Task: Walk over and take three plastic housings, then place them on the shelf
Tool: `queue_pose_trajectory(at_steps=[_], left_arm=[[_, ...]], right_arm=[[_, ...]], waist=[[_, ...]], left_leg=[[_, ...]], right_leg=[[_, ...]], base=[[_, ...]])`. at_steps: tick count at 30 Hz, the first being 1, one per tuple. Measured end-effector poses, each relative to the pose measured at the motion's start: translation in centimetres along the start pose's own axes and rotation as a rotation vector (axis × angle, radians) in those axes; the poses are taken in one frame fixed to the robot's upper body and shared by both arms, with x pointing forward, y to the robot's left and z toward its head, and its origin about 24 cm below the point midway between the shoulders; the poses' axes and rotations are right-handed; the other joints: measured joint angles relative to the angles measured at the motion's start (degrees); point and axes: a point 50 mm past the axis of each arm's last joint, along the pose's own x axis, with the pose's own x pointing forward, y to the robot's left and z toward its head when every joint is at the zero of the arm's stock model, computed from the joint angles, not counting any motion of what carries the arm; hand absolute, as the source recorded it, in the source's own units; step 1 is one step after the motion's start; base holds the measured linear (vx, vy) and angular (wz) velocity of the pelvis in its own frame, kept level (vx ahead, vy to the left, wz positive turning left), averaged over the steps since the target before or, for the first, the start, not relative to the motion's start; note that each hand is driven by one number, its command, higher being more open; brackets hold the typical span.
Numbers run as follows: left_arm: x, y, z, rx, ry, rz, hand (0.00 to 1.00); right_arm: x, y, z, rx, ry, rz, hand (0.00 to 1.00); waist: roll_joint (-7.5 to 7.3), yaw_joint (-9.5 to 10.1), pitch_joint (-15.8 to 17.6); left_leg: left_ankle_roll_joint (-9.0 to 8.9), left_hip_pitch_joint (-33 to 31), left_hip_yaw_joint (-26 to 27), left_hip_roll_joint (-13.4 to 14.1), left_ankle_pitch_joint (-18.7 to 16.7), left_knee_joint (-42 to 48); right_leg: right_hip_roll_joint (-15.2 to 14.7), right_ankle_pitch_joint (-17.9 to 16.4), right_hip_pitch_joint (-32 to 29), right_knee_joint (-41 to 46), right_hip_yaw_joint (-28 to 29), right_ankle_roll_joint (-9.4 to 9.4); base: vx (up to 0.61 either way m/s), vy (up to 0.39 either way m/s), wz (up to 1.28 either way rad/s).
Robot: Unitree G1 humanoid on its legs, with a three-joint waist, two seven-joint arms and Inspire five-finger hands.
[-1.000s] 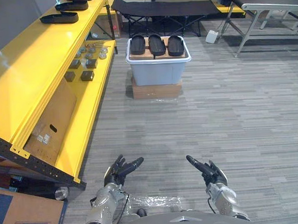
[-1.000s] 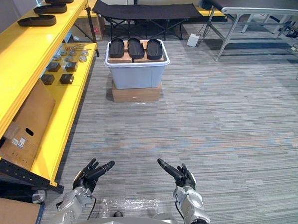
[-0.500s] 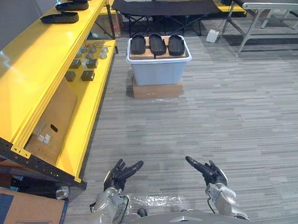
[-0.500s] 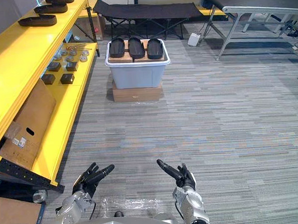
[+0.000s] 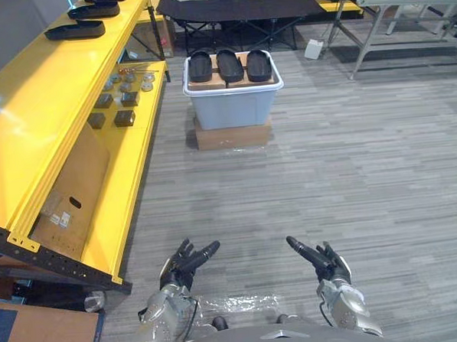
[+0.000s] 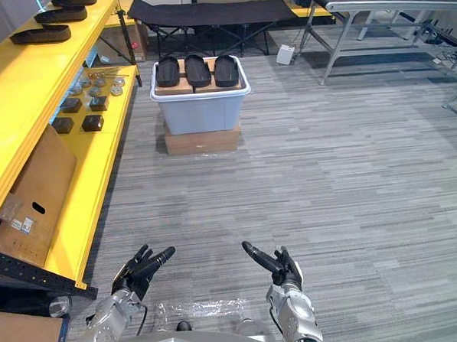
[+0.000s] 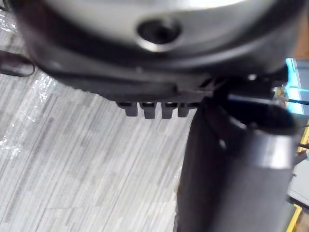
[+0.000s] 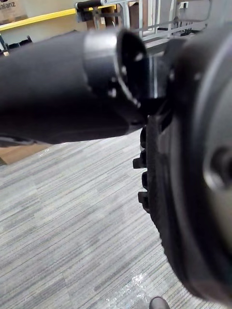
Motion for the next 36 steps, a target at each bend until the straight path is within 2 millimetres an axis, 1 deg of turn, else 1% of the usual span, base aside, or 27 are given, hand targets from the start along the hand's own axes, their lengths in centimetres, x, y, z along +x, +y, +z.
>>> queue_pose_trajectory(at_steps=[1, 3, 5, 9, 10, 12, 14, 15, 16, 17, 18, 19, 20, 21, 23, 24, 25, 27, 28, 29, 30, 31, 32, 33, 34, 35, 36], left_arm=[[0.1, -0.4, 0.5, 0.003, -0.02, -0.016, 1.0], [0.5, -1.6, 1.6, 0.018, -0.058, -0.059, 1.0], [0.7, -1.9, 1.7, 0.024, -0.051, -0.055, 1.0], [0.8, -1.1, 1.8, 0.041, -0.024, -0.012, 1.0], [0.7, -0.6, 1.3, 0.044, -0.002, 0.005, 1.0], [0.5, 0.0, 0.4, 0.036, 0.034, 0.032, 1.0], [0.0, 0.5, -1.3, -0.004, 0.087, 0.06, 1.0], [-0.6, 0.9, -2.2, -0.037, 0.11, 0.079, 1.0], [-0.8, 0.8, -2.8, -0.061, 0.123, 0.079, 1.0], [-1.1, 0.8, -3.6, -0.104, 0.141, 0.088, 1.0], [-1.3, 0.7, -3.9, -0.113, 0.149, 0.091, 1.0], [-1.5, 0.6, -4.0, -0.13, 0.137, 0.083, 1.0], [-1.3, 0.4, -3.3, -0.154, 0.1, 0.059, 1.0], [-1.3, 0.3, -3.1, -0.168, 0.089, 0.048, 1.0], [-1.4, 0.2, -2.3, -0.21, 0.042, 0.021, 1.0], [-1.4, 0.2, -2.1, -0.216, 0.034, 0.019, 1.0], [-1.5, 0.1, -2.1, -0.233, 0.027, 0.019, 1.0], [-1.6, 0.0, -2.4, -0.262, 0.03, 0.021, 1.0], [-1.7, 0.1, -2.5, -0.27, 0.031, 0.023, 1.0], [-1.8, 0.7, -2.2, -0.261, 0.025, 0.035, 1.0], [-1.8, 1.2, -1.4, -0.245, -0.001, 0.039, 1.0], [-1.7, 1.4, -0.8, -0.238, -0.02, 0.039, 1.0], [-1.3, 1.2, -0.1, -0.228, -0.035, 0.036, 1.0], [-1.1, 1.1, 0.2, -0.223, -0.044, 0.03, 1.0], [-0.9, 1.0, 0.7, -0.211, -0.066, 0.021, 1.0], [-0.8, 0.4, 0.8, -0.192, -0.074, 0.012, 1.0], [-0.8, 0.2, 0.9, -0.177, -0.079, 0.01, 1.0]], right_arm=[[0.0, 0.0, 0.1, 0.0, -0.003, 0.0, 1.0], [0.0, 0.1, 0.0, -0.004, -0.002, -0.005, 1.0], [-0.4, -0.3, -0.7, -0.031, 0.019, -0.012, 1.0], [-1.0, -0.8, -1.6, -0.054, 0.034, -0.003, 1.0], [-1.4, -1.3, -2.1, -0.056, 0.046, -0.008, 1.0], [-1.8, -2.1, -2.7, -0.075, 0.063, -0.023, 1.0], [-2.0, -3.2, -2.5, -0.087, 0.062, -0.05, 1.0], [-2.0, -3.6, -2.3, -0.098, 0.056, -0.052, 1.0], [-1.7, -4.1, -1.4, -0.112, 0.03, -0.056, 1.0], [-1.6, -4.3, -1.0, -0.117, 0.017, -0.062, 1.0], [-1.6, -4.4, -0.8, -0.116, 0.01, -0.064, 1.0], [-1.7, -4.5, -0.9, -0.115, 0.01, -0.069, 1.0], [-1.6, -4.4, -0.7, -0.116, -0.004, -0.069, 1.0], [-1.4, -4.4, -0.3, -0.119, -0.016, -0.067, 1.0], [-0.5, -3.2, 1.6, -0.126, -0.087, -0.03, 1.0], [-0.3, -2.8, 2.0, -0.13, -0.101, -0.019, 1.0], [0.0, -2.2, 2.8, -0.135, -0.126, -0.002, 1.0], [0.1, -2.2, 3.1, -0.138, -0.134, -0.002, 1.0], [0.0, -2.3, 2.8, -0.141, -0.126, -0.005, 1.0], [-0.1, -1.9, 2.2, -0.142, -0.106, 0.005, 1.0], [-0.1, -1.2, 1.8, -0.146, -0.095, 0.032, 1.0], [-0.2, -1.2, 1.6, -0.147, -0.089, 0.035, 1.0], [-0.1, -1.1, 1.7, -0.156, -0.091, 0.04, 1.0], [-0.1, -1.1, 1.6, -0.156, -0.089, 0.039, 1.0], [-0.1, -1.0, 1.3, -0.155, -0.077, 0.04, 1.0], [-0.2, -0.7, 0.8, -0.172, -0.059, 0.056, 1.0], [-0.2, -0.5, 0.7, -0.181, -0.054, 0.066, 1.0]], waist=[[-0.37, 0.12, 0.3], [-0.08, -0.21, 2.4], [0.49, 0.04, 3.0], [-0.15, -0.35, 3.5], [-0.79, -0.42, 3.4], [-1.35, -0.46, 2.9], [1.19, -1.01, 1.5], [2.05, -0.99, 0.1], [4.21, -1.09, 0.4], [5.52, -0.85, 1.1], [5.86, -0.52, 1.6], [5.1, 0.6, 2.5], [4.92, 1.45, 2.6], [4.89, 1.95, 2.6], [4.82, 3.3, 2.7], [4.74, 3.56, 2.9], [4.63, 4.07, 4.0], [5.47, 4.79, 4.8], [6.18, 4.88, 4.6], [5.37, 5.08, 4.4], [1.29, 5.57, 4.1], [-0.62, 5.44, 3.9], [-1.99, 5.44, 4.2], [-2.33, 5.3, 4.2], [-3.3, 4.74, 4.5], [-3.54, 4.39, 4.5], [-3.33, 4.43, 4.6]], left_leg=[[0.26, -0.9, -0.1, 0.0, -0.7, 1.4], [1.01, -2.3, -0.8, 1.8, -3.3, 6.7], [0.72, -2.3, -0.8, 3.8, -5.8, 10.4], [-1.5, -1.9, -0.9, 5.5, -9.8, 14.9], [-2.54, -1.8, -1.9, 5.8, -12.0, 17.3], [-4.11, -1.9, -3.8, 6.7, -15.7, 21.5], [-6.59, -2.5, -6.2, 9.9, -19.1, 24.5], [-7.44, -2.0, -6.2, 11.7, -19.0, 25.5], [-6.65, -5.5, -5.9, 14.8, -17.8, 35.1], [-5.46, -9.5, -5.6, 17.6, -13.0, 46.2], [-4.08, -11.5, -6.7, 18.5, -8.9, 51.3], [-3.88, -14.3, -9.2, 18.7, -4.7, 58.7], [-5.69, -16.8, -10.5, 16.0, -8.0, 59.8], [-6.03, -17.9, -10.5, 14.5, -9.2, 58.2], [-5.83, -22.1, -9.4, 9.0, -10.4, 42.3], [-6.03, -22.9, -9.4, 7.8, -9.4, 36.9], [-7.02, -23.5, -10.1, 5.6, -5.3, 25.4], [-8.11, -23.1, -10.1, 4.9, 1.0, 12.1], [-7.83, -22.7, -9.6, 5.8, 1.4, 9.8], [-5.4, -22.4, -9.1, 6.2, 7.3, 12.7], [-4.92, -22.9, -6.5, 4.4, 7.0, 16.5], [-3.98, -22.6, -5.4, 3.2, 6.3, 17.0], [-1.54, -21.7, -5.2, 2.0, 5.3, 17.8], [-0.33, -21.2, -5.0, 1.5, 4.5, 18.2], [1.54, -19.0, -4.9, 0.2, 2.3, 18.5], [2.18, -16.2, -5.0, -0.3, 0.2, 18.3], [2.26, -14.9, -5.0, -0.3, -0.8, 18.5]], right_leg=[[-0.7, -0.6, -1.7, 3.1, 0.3, 0.04], [-2.0, -0.6, -9.7, 18.1, 1.3, 0.52], [-1.7, -1.8, -11.1, 17.1, 0.0, -1.23], [-0.6, 0.2, -13.6, 7.7, 1.5, 1.34], [-0.2, 0.2, -13.4, 5.9, 3.2, 1.14], [0.7, 0.0, -12.6, 6.0, 5.1, -1.46], [2.9, 0.2, -12.3, 9.9, 3.0, -2.35], [4.1, -0.5, -11.6, 9.5, 2.3, -3.25], [5.9, -1.7, -10.4, 9.7, 1.1, -5.24], [7.5, -2.3, -7.3, 8.6, 0.4, -6.55], [8.1, -2.7, -4.8, 7.3, 0.2, -7.14], [8.7, -3.4, 0.0, 4.6, 0.1, -7.84], [8.4, -3.5, 3.4, 2.4, 0.1, -7.84], [8.2, -3.5, 4.6, 1.2, 0.4, -7.87], [8.3, -3.5, 7.2, -2.8, 3.0, -7.9], [8.3, -3.6, 7.7, -3.4, 3.6, -7.92], [8.3, -3.8, 9.4, -4.6, 4.9, -7.93], [9.7, -5.7, 12.8, -6.0, 6.9, -6.92], [10.8, -7.8, 14.8, -5.9, 7.7, -6.4], [10.4, -11.5, 16.6, -4.1, 8.8, -6.66], [7.4, -15.6, 16.4, -0.8, 9.6, -7.78], [6.2, -16.5, 15.9, 2.7, 9.9, -7.3], [3.7, -15.9, 9.5, 17.2, 10.2, -5.24], [2.5, -13.6, 5.9, 24.7, 10.6, -1.37], [0.1, -5.7, 1.1, 36.7, 11.1, 2.79], [-1.5, -2.8, -2.3, 44.5, 11.0, 2.17], [-1.9, -4.2, -3.8, 46.5, 10.6, 0.44]], base=[[-0.03, 0.01, 0.06], [-0.01, 0.005, 0.07], [0.06, -0.014, -0.04], [0.16, -0.068, 0.0], [0.29, -0.234, 0.3], [0.32, -0.293, 0.51], [0.34, -0.293, 0.46], [0.43, -0.248, 0.28], [0.53, -0.302, 0.28], [0.46, -0.236, 0.26], [0.47, -0.234, 0.13], [0.57, -0.219, 0.07], [0.55, -0.196, -0.08], [0.42, -0.133, -0.33], [0.38, -0.044, -0.6], [0.52, -0.007, -0.65], [0.32, 0.026, -0.53], [0.46, 0.101, -0.55], [0.54, 0.203, -0.52], [0.46, 0.196, -0.47], [0.47, 0.152, -0.41], [0.51, 0.108, -0.26], [0.52, 0.107, -0.06], [0.54, 0.13, 0.05], [0.53, 0.143, 0.08], [0.53, 0.131, 0.02], [0.52, 0.108, -0.05]])
